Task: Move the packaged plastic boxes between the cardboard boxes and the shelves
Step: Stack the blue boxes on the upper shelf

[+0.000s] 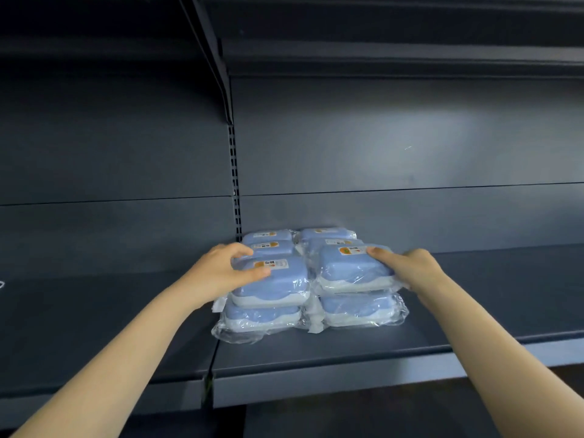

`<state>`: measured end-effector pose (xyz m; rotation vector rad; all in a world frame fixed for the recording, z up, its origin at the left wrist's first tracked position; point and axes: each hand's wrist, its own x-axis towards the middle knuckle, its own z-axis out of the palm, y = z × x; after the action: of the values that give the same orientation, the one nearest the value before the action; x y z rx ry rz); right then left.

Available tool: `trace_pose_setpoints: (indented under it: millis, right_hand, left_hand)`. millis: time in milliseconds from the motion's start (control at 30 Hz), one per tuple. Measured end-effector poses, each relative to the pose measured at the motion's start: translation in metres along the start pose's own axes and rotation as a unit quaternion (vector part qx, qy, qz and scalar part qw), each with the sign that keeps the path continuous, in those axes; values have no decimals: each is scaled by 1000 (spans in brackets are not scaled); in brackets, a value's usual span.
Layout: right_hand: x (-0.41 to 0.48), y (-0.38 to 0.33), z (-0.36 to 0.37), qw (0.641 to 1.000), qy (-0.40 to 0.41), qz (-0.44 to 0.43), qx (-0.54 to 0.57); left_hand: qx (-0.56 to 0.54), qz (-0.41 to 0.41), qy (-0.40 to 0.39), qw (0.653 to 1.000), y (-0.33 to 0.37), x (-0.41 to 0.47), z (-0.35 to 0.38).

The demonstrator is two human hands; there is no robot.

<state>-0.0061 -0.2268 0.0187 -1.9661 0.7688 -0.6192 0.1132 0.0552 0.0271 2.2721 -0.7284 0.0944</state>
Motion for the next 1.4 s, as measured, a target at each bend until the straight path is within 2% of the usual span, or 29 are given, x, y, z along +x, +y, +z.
trace_pose_setpoints:
  millis: [100,167,233,300,367,467,567,767,933,1100,1233,1400]
  right_hand:
    - [5,-1,19,995,-22,-24,-97]
    - [4,0,26,980,40,-62,-186]
    - [-2,2,24,967,102,-142,-185]
    - [-9,5,18,961,77,-234,-128]
    - [-16,9,14,958,4,-264,-116]
    - [-18,14,15,944,-25,-275,-183]
    - [-15,12,19,945,-9,-277,-174]
    - [-8,12,26,945,0,-277,-173]
    - [-3,15,28,941,-1,-290,-174]
    - [0,15,31,938,-3,-298,-179]
    - [1,8,27,925,-12,-294,-242]
    - [-2,-7,19,896,-36,-287,-337]
  left_hand:
    - [68,26,-25,997,-2,-4,5]
    - [67,38,-1,997,-1,-4,4]
    - [56,43,16,997,-1,-3,3]
    - [52,42,30,997,-1,-2,3]
    - [38,38,38,998,-3,-2,5]
    - [3,20,16,1000,-8,-4,10]
    - [-58,10,-1,998,-11,-6,15]
    - [-84,29,38,995,-14,-6,27]
    - [-13,68,62,996,-17,-5,35]
    - [70,68,51,994,-18,1,35]
    - [102,57,26,993,-11,0,31]
    - [225,33,-7,974,6,2,21]
